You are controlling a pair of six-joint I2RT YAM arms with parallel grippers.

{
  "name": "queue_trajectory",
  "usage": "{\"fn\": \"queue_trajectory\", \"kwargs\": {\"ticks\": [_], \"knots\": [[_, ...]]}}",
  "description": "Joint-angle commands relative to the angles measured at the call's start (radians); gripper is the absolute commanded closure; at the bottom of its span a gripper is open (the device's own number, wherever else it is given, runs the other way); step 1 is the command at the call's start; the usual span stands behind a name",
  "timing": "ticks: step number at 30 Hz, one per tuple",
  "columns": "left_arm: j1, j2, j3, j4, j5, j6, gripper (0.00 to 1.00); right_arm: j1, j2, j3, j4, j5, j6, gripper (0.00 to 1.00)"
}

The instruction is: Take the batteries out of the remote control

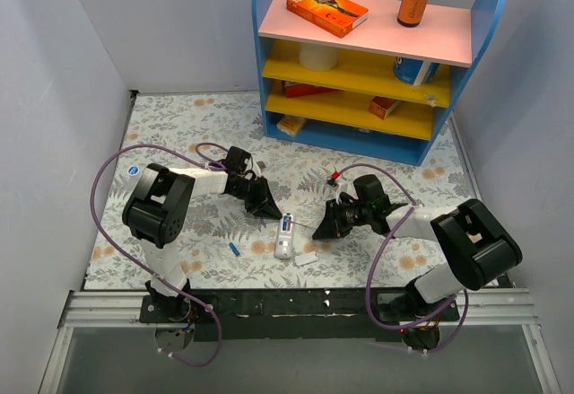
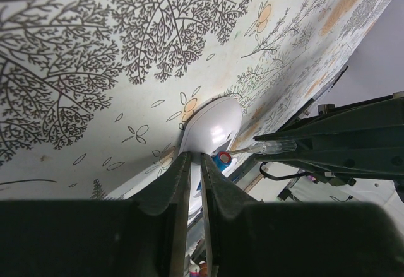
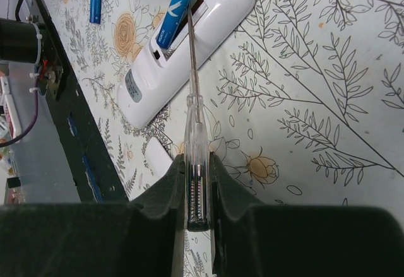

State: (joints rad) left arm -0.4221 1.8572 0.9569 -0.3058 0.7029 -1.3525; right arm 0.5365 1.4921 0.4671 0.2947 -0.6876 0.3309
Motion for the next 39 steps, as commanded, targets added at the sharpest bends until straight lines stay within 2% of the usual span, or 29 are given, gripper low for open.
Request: {"fn": "queue_trajectory", "kwargs": {"ticks": [1, 6, 15, 28, 35, 39], "knots": [[-0.023, 0.033, -0.037, -0.03, -0.131, 0.021, 0.89, -0.01, 0.014, -0.03, -0.161, 0.062, -0.064, 0.99], [-0.024, 0.031, -0.037, -0.029, -0.131, 0.013, 0.89, -0.004, -0.03, 0.008, -0.195, -0.022, -0.098, 0.99], [-0.024, 0.02, -0.032, -0.026, -0.123, 0.006, 0.87, 0.031, -0.066, 0.074, -0.247, -0.047, -0.108, 0.99], [-0.023, 0.004, -0.024, -0.039, -0.126, 0.006, 0.87, 0.051, -0.062, 0.157, -0.325, 0.031, -0.112, 0.99], [-0.023, -0.03, -0.014, -0.062, -0.137, -0.005, 0.83, 0.051, -0.044, 0.222, -0.397, 0.08, -0.133, 0.99], [-0.024, -0.039, 0.009, -0.107, -0.19, 0.004, 0.8, 0.051, -0.039, 0.242, -0.41, 0.082, -0.135, 0.99]]}}
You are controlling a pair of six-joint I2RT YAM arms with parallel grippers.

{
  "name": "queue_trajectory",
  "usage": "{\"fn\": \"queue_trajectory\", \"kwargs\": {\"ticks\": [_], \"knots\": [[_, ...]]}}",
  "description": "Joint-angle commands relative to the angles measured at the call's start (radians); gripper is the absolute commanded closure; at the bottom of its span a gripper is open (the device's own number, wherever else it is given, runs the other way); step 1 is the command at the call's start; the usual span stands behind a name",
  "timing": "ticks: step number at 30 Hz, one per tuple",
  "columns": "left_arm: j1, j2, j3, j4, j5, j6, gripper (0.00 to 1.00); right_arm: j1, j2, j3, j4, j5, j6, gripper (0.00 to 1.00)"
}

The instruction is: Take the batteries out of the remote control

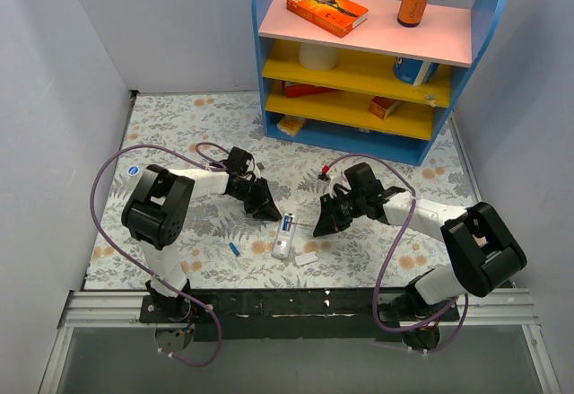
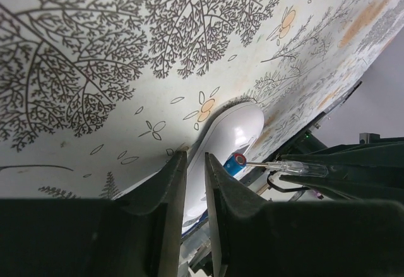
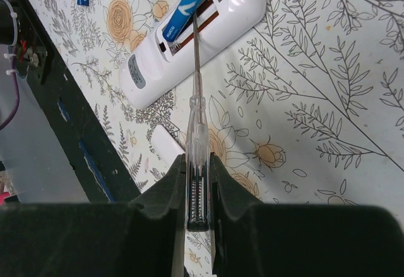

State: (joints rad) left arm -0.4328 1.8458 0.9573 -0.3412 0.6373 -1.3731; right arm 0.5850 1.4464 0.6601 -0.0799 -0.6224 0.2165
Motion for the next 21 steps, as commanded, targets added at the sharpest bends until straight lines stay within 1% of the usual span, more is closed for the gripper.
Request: {"fn": "queue_trajectory", "kwargs": {"ticks": [1, 11, 21], "knots": [[-0.014, -0.03, 0.009, -0.085, -0.137, 0.026, 0.8, 0.003, 0.008, 0.05, -0.038, 0.015, -0.02, 0.99], [-0.012, -0.039, -0.005, -0.094, -0.146, 0.029, 0.81, 0.021, -0.012, 0.067, -0.061, -0.011, -0.014, 0.99], [-0.014, -0.056, -0.02, -0.094, -0.145, 0.031, 0.81, 0.049, -0.024, 0.073, -0.047, -0.014, 0.003, 0.99]]}}
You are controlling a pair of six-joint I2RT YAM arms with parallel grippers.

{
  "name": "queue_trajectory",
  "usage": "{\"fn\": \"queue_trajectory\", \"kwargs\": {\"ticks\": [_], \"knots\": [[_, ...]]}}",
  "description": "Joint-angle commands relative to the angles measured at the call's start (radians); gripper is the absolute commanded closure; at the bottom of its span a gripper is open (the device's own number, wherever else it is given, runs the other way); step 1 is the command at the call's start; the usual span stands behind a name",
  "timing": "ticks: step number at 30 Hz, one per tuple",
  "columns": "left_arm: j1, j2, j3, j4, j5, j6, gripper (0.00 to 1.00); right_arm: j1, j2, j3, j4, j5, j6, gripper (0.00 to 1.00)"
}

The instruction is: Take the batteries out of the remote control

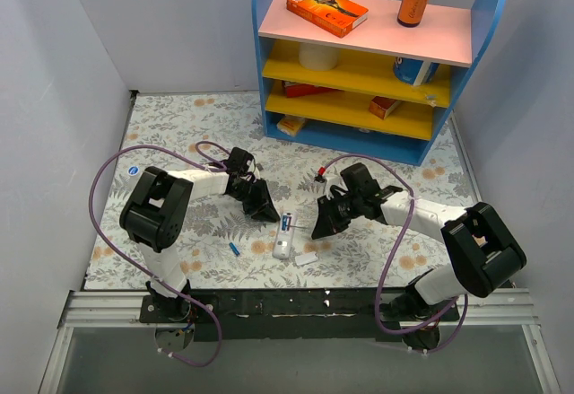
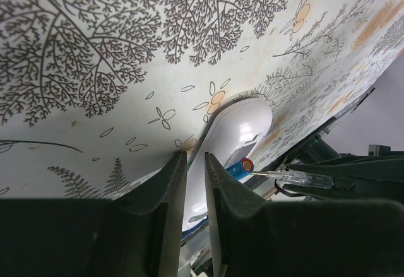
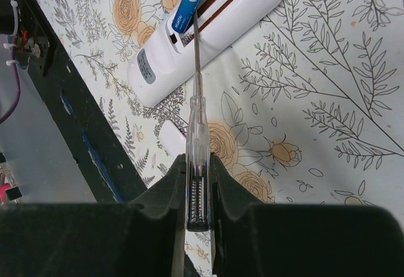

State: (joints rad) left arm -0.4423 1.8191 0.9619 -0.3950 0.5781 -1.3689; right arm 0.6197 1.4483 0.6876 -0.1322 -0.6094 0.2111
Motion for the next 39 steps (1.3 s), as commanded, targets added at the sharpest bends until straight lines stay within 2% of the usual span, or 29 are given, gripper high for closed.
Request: {"fn": "queue_trajectory", "kwargs": {"ticks": [1, 25, 34, 39], "knots": [[-0.003, -0.029, -0.026, -0.041, -0.087, 0.027, 0.81, 0.017, -0.028, 0.049, 0.005, -0.027, 0.011, 0.99], [0.025, -0.026, -0.032, -0.139, -0.23, 0.065, 0.81, 0.029, -0.037, 0.069, -0.023, -0.004, 0.017, 0.99], [0.054, -0.049, -0.016, -0.153, -0.228, 0.094, 0.82, 0.028, -0.084, 0.085, -0.089, 0.069, 0.011, 0.99], [0.054, -0.081, 0.043, -0.171, -0.224, 0.114, 0.81, 0.029, -0.138, 0.084, -0.13, 0.184, 0.02, 0.99]]}}
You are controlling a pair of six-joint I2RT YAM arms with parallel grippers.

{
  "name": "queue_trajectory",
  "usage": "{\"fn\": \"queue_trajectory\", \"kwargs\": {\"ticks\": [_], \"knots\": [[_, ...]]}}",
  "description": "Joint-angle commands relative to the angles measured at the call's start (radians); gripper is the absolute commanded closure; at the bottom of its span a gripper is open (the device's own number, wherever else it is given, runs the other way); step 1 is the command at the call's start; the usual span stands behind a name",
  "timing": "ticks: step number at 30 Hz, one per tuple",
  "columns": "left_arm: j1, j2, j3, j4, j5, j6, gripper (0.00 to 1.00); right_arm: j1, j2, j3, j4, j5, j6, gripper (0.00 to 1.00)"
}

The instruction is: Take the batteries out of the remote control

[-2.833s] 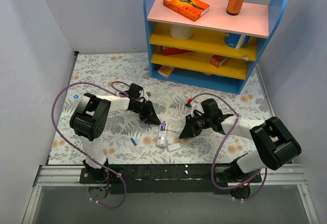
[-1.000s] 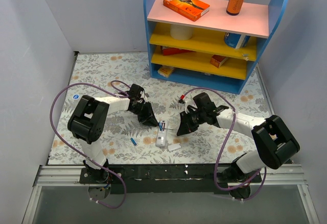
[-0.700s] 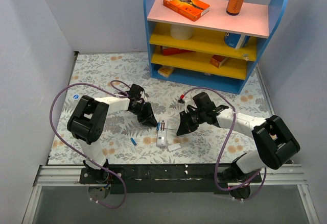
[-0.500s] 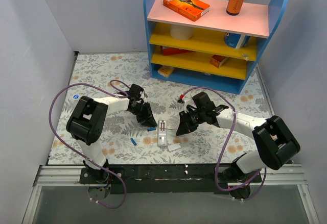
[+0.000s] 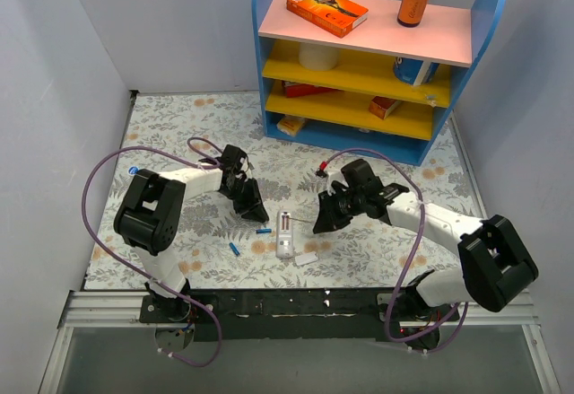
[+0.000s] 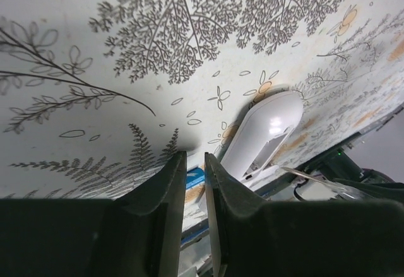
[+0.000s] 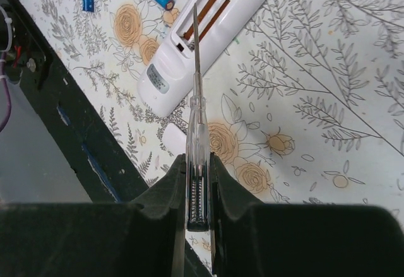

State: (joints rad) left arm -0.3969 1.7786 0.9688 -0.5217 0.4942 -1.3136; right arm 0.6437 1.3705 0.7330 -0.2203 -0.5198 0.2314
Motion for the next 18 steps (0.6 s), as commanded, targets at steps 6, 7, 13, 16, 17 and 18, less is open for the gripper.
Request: {"fn": "queue_trajectory", "kwargs": {"ticks": [6, 7, 13, 16, 17, 18], "knots": [[0.007, -0.158, 0.1, -0.058, -0.137, 0.091, 0.66, 0.002, -0.083, 0.023, -0.093, 0.328, 0.006, 0.99], [0.007, -0.183, 0.102, -0.054, -0.141, 0.099, 0.62, 0.002, -0.085, 0.016, -0.096, 0.349, 0.008, 0.99], [0.009, -0.407, 0.071, 0.015, -0.097, 0.131, 0.06, 0.001, -0.108, -0.018, -0.054, 0.454, 0.037, 0.88], [0.009, -0.494, 0.021, 0.058, -0.095, 0.148, 0.02, 0.002, -0.111, -0.052, -0.013, 0.472, 0.039, 0.84], [0.007, -0.514, 0.002, 0.089, -0.1, 0.152, 0.02, 0.002, -0.108, -0.066, -0.005, 0.468, 0.039, 0.83], [0.006, -0.562, -0.046, 0.11, -0.103, 0.155, 0.02, 0.001, -0.099, -0.073, 0.01, 0.465, 0.037, 0.8]]}}
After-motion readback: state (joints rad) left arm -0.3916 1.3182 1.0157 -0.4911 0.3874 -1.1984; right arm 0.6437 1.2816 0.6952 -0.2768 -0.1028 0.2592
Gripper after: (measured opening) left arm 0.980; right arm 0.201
